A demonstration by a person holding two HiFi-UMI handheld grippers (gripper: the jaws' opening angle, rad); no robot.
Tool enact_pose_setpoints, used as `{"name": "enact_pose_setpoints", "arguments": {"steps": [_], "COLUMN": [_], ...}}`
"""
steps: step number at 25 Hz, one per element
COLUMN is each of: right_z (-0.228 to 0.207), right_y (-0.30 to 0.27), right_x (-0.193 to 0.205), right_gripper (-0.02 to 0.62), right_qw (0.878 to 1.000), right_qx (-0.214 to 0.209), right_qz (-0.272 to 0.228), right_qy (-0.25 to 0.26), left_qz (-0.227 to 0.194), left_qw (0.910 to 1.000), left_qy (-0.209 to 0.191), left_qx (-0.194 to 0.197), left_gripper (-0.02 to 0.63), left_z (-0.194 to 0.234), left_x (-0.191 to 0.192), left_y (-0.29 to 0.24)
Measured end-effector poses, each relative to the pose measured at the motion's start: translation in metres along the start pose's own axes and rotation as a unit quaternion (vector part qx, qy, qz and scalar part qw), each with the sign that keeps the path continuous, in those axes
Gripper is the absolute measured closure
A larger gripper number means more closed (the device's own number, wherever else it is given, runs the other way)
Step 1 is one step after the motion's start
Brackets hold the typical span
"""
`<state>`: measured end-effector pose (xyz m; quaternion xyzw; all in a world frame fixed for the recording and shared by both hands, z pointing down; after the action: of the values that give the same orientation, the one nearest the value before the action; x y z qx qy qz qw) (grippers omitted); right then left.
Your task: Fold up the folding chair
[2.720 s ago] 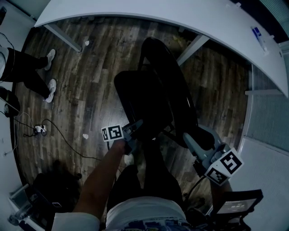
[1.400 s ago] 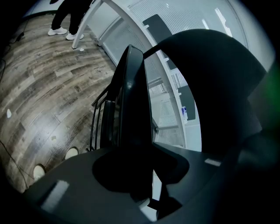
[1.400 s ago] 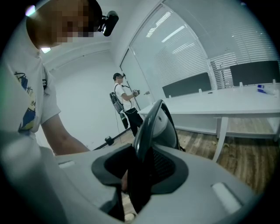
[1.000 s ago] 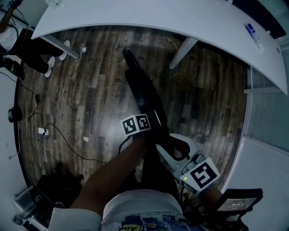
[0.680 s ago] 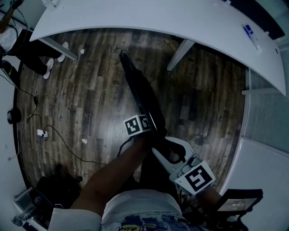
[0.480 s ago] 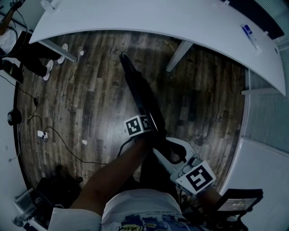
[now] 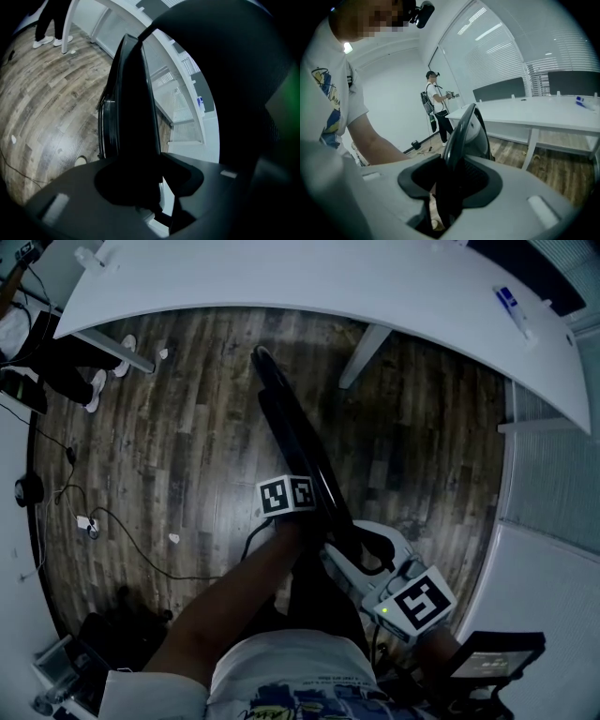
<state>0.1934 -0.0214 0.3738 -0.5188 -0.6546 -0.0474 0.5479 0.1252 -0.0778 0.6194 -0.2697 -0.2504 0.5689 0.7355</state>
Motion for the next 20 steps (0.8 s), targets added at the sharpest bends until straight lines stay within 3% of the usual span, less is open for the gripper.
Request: {"name": "enact_pose_setpoints", "arguments": {"steps": [4, 9, 14, 17, 20], "right_z": [0.001, 0.015, 0.016, 0.016, 0.016], "right_y": [-0.001, -0.015, -0.019, -0.02, -0.021], "right_x": [0.007, -0.002, -0.003, -0.004, -0.003], "right_gripper": [0.459, 0.452, 0.445, 0.44, 0.439], "right_qw": [0.999, 0.998, 0.996, 0.995, 0.994], "right_qx": [0.0, -0.015, -0.014, -0.011, -0.013], "right_qz": [0.036, 0.045, 0.054, 0.058, 0.063], "right_qy": [0.015, 0.05, 0.074, 0.08, 0.086], "left_qz": [0.034, 0.067, 0.079, 0.091, 0.089], "left_qw": [0.9986, 0.9951, 0.991, 0.989, 0.9903], "left_qy": [-0.039, -0.06, -0.105, -0.117, -0.104], "left_qx": [-0.009, -0.039, -0.021, -0.006, -0.023], "left_gripper": [0.434, 0.428, 0.401, 0.393, 0.411], "left_z": [0.007, 0.02, 0.022, 0.021, 0.021], "left_x": [-0.001, 0.0, -0.004, -0.006, -0.006], "left_y": [-0.003, 0.002, -0.003, -0.005, -0.004]}}
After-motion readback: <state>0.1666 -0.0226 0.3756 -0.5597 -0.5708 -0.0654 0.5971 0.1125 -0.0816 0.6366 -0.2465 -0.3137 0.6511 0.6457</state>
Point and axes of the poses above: the fingertips, and each gripper's own axes: y backward along the fingers, z to its left, x out of its underside, the point moved 6 cm from there along y, backward along the fingers, and after that the axes turned 3 degrees about -y, right-handed, at the moved point
